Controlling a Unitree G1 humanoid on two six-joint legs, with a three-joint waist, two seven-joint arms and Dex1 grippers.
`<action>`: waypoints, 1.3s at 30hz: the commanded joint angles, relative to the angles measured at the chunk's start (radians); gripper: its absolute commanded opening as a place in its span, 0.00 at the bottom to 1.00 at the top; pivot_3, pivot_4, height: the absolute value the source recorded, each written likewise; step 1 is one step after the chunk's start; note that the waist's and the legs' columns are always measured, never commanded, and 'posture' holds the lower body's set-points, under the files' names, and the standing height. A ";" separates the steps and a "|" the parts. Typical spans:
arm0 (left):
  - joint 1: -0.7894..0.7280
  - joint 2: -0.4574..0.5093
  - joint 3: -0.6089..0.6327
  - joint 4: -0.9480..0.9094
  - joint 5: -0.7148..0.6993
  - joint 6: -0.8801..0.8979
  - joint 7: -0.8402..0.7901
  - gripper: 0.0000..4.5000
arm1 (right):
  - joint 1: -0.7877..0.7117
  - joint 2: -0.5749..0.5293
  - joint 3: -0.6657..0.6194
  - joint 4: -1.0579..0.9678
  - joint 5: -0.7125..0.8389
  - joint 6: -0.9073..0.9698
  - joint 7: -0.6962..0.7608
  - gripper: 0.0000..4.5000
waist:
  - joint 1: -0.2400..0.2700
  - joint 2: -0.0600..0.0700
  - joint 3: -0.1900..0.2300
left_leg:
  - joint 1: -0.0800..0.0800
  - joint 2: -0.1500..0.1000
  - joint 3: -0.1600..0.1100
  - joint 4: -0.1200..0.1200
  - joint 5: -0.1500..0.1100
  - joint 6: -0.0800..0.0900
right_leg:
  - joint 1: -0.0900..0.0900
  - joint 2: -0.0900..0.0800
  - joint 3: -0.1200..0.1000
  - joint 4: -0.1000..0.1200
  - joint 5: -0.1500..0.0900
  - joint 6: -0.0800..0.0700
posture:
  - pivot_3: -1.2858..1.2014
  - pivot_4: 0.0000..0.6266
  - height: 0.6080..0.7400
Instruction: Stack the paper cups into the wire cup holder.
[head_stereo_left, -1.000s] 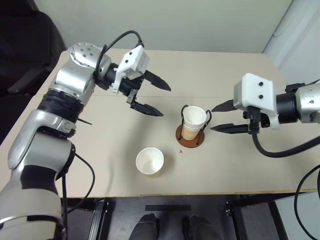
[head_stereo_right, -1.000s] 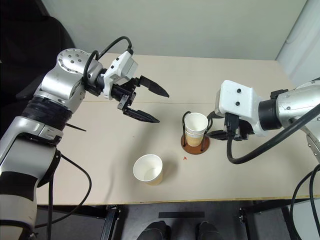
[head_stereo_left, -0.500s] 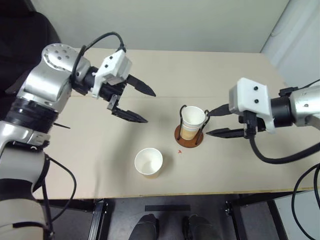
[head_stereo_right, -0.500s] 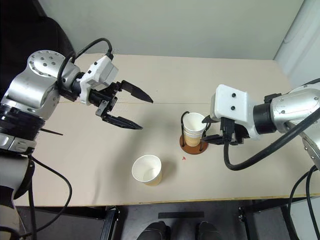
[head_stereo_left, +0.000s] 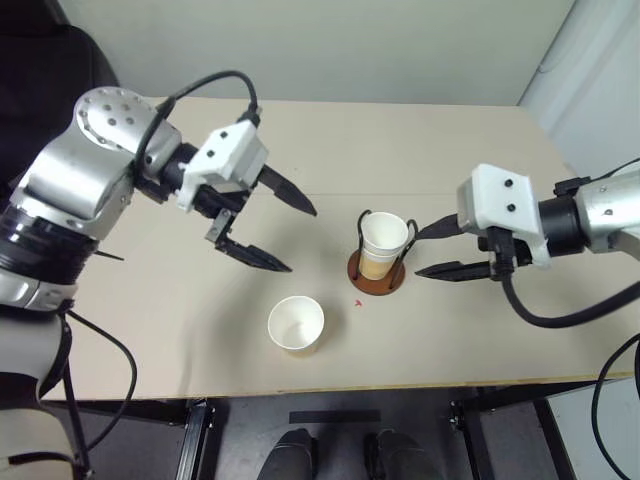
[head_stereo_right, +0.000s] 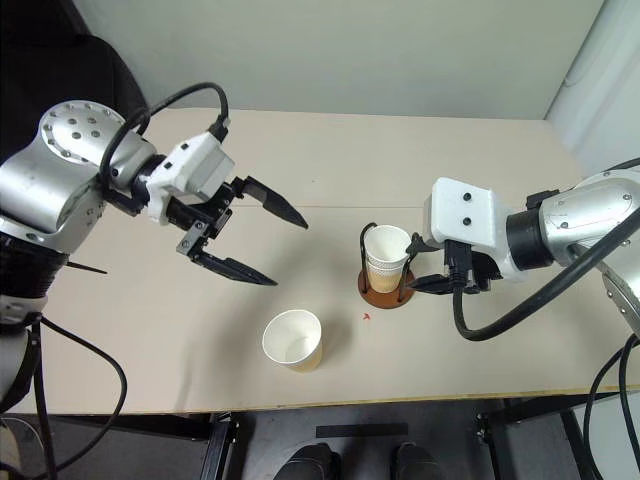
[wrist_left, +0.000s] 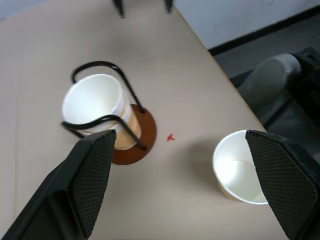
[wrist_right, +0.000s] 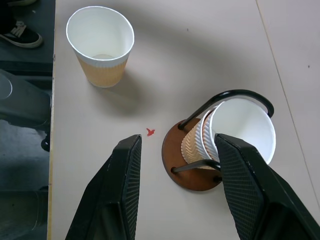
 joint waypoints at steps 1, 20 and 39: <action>0.008 0.006 0.002 -0.038 0.043 -0.029 -0.029 0.99 | -0.015 -0.003 -0.008 -0.002 -0.016 -0.022 0.000 0.51 | 0.000 0.000 0.000 | 0.000 0.000 0.000 0.000 0.000 0.000 | 0.000 0.000 0.000 0.000 0.000 0.000 | 0.52 0.24 1.00; 0.200 -0.098 0.043 -0.108 0.264 -0.099 -0.029 0.99 | 0.000 -0.002 -0.015 -0.034 -0.007 0.008 -0.018 0.51 | -0.002 0.000 0.000 | 0.000 0.000 0.000 0.000 0.000 0.000 | 0.001 0.000 0.000 0.000 0.000 0.000 | 0.52 0.24 1.00; 0.288 -0.186 0.088 -0.200 0.362 -0.066 -0.029 0.99 | -0.016 0.033 -0.059 -0.060 0.054 -0.024 -0.002 0.51 | -0.003 0.000 0.000 | 0.001 0.000 0.000 0.000 0.000 0.000 | 0.002 0.000 0.000 0.000 0.000 0.000 | 0.52 0.24 1.00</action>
